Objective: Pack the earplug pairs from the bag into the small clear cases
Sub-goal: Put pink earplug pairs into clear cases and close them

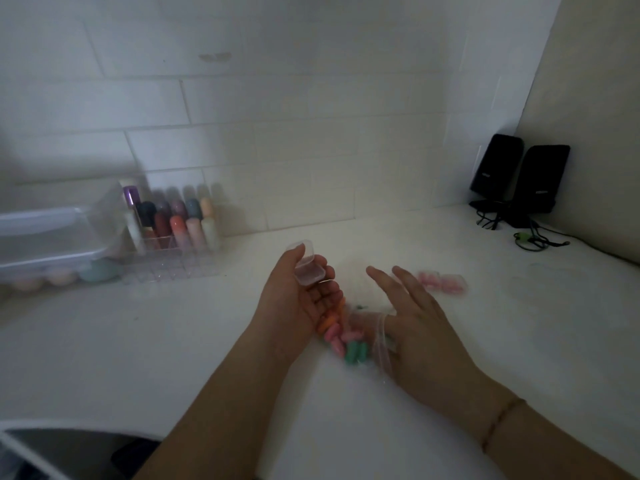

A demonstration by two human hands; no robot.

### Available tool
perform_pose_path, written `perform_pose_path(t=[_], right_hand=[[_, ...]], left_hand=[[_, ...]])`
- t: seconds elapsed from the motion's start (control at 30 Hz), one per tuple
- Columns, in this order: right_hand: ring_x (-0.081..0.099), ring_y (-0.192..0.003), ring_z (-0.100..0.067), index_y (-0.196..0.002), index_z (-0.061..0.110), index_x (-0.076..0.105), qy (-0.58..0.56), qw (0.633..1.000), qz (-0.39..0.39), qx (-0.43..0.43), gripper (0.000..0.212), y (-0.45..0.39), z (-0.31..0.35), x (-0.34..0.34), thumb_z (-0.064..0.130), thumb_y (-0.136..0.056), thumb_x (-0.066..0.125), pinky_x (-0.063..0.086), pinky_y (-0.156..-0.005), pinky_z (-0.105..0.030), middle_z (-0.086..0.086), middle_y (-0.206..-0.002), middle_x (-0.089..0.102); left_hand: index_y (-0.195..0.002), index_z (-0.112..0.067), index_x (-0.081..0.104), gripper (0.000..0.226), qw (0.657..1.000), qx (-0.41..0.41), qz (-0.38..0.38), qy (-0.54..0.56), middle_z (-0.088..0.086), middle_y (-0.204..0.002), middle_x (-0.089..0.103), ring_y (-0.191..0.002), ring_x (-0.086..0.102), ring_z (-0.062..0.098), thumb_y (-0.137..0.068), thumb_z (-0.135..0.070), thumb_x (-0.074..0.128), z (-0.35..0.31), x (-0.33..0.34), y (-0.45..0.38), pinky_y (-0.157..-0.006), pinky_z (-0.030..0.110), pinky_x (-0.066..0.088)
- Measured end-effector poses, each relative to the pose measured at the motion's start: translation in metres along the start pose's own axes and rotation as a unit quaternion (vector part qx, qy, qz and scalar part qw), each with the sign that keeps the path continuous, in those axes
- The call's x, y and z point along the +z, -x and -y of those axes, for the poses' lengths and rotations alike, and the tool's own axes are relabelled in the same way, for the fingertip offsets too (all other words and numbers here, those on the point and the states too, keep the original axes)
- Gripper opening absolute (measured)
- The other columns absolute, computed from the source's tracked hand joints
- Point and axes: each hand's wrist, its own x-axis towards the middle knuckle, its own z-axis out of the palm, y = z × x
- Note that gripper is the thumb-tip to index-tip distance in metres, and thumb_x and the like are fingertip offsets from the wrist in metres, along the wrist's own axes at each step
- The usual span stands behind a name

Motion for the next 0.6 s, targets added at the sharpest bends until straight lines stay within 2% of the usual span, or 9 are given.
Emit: perform_pose_path(t=[0.07, 0.13, 0.23, 0.37, 0.43, 0.47, 0.53, 0.57, 0.6], right_hand=[[0.020, -0.146, -0.029, -0.089, 0.028, 0.074, -0.035, 0.998, -0.059, -0.006, 0.014, 0.001, -0.001, -0.003, 0.024, -0.077, 0.069, 0.034, -0.109, -0.046, 0.004, -0.156, 0.028], [0.036, -0.138, -0.032, -0.085, 0.025, 0.076, -0.084, 0.992, -0.093, 0.000, 0.020, 0.003, -0.004, -0.009, 0.013, -0.069, 0.077, 0.040, -0.103, -0.049, 0.001, -0.144, 0.048], [0.023, -0.144, -0.023, -0.088, 0.037, 0.075, -0.100, 0.992, -0.081, 0.002, 0.021, 0.009, -0.010, -0.022, 0.023, -0.073, 0.081, 0.027, -0.113, -0.042, 0.012, -0.146, 0.042], [0.021, -0.141, -0.010, -0.076, 0.044, 0.071, -0.153, 0.985, -0.076, -0.001, 0.015, 0.025, -0.030, -0.054, 0.036, -0.069, 0.082, 0.023, -0.111, -0.032, 0.025, -0.142, 0.040], [0.038, -0.127, 0.001, -0.075, 0.045, 0.069, -0.187, 0.980, -0.075, 0.006, 0.014, 0.031, -0.039, -0.070, 0.042, -0.067, 0.079, 0.031, -0.100, -0.021, 0.033, -0.122, 0.052], [0.051, -0.112, 0.003, -0.076, 0.044, 0.067, -0.210, 0.974, -0.087, 0.012, 0.014, 0.033, -0.042, -0.077, 0.043, -0.067, 0.078, 0.037, -0.090, -0.016, 0.029, -0.107, 0.061], [0.066, -0.081, -0.004, -0.076, 0.041, 0.063, -0.276, 0.952, -0.131, 0.014, 0.014, 0.035, -0.041, -0.087, 0.040, -0.070, 0.076, 0.046, -0.070, -0.008, 0.015, -0.083, 0.069], [0.068, -0.073, -0.008, -0.077, 0.039, 0.063, -0.325, 0.934, -0.151, 0.006, 0.013, 0.035, -0.037, -0.089, 0.039, -0.070, 0.074, 0.049, -0.066, -0.010, 0.009, -0.078, 0.070], [0.070, -0.072, -0.013, -0.078, 0.037, 0.063, -0.373, 0.913, -0.165, -0.006, 0.012, 0.035, -0.031, -0.087, 0.040, -0.071, 0.072, 0.054, -0.067, -0.017, 0.006, -0.077, 0.072]], left_hand=[[-0.075, -0.013, 0.057, 0.030, 1.000, 0.003, 0.014, -0.009, 0.006, -0.074, 0.056, -0.057, 0.052, 0.019, -0.089, -0.039, 0.049, -0.001, 0.001, 0.002, -0.066, 0.033, 0.045], [-0.077, -0.012, 0.057, 0.029, 1.000, -0.001, 0.024, -0.003, 0.006, -0.074, 0.056, -0.058, 0.050, 0.021, -0.087, -0.038, 0.048, -0.003, 0.001, 0.005, -0.064, 0.033, 0.045], [-0.078, -0.012, 0.058, 0.035, 0.999, 0.001, 0.034, 0.021, 0.007, -0.074, 0.056, -0.059, 0.048, 0.022, -0.087, -0.044, 0.046, -0.008, 0.002, 0.008, -0.062, 0.032, 0.044], [-0.077, -0.012, 0.058, 0.042, 0.998, 0.050, 0.045, 0.009, 0.008, -0.071, 0.055, -0.060, 0.048, 0.022, -0.089, -0.049, 0.044, -0.009, 0.008, 0.009, -0.061, 0.031, 0.040], [-0.079, -0.011, 0.056, 0.042, 0.995, 0.066, 0.071, -0.004, 0.009, -0.069, 0.055, -0.059, 0.046, 0.022, -0.083, -0.052, 0.047, -0.007, 0.013, 0.012, -0.058, 0.030, 0.039], [-0.079, -0.011, 0.055, 0.044, 0.993, 0.068, 0.091, -0.015, 0.009, -0.068, 0.054, -0.057, 0.046, 0.022, -0.080, -0.054, 0.045, -0.005, 0.015, 0.014, -0.056, 0.029, 0.038], [-0.082, -0.012, 0.054, 0.048, 0.988, 0.058, 0.133, -0.053, 0.008, -0.062, 0.049, -0.050, 0.040, 0.021, -0.080, -0.058, 0.040, 0.001, 0.018, 0.017, -0.049, 0.027, 0.031], [-0.084, -0.013, 0.053, 0.051, 0.985, 0.050, 0.149, -0.076, 0.007, -0.059, 0.045, -0.048, 0.035, 0.018, -0.080, -0.061, 0.039, 0.004, 0.020, 0.019, -0.046, 0.026, 0.026], [-0.085, -0.013, 0.053, 0.052, 0.980, 0.046, 0.163, -0.103, 0.005, -0.056, 0.040, -0.047, 0.029, 0.016, -0.082, -0.063, 0.037, 0.008, 0.021, 0.021, -0.045, 0.024, 0.021]])
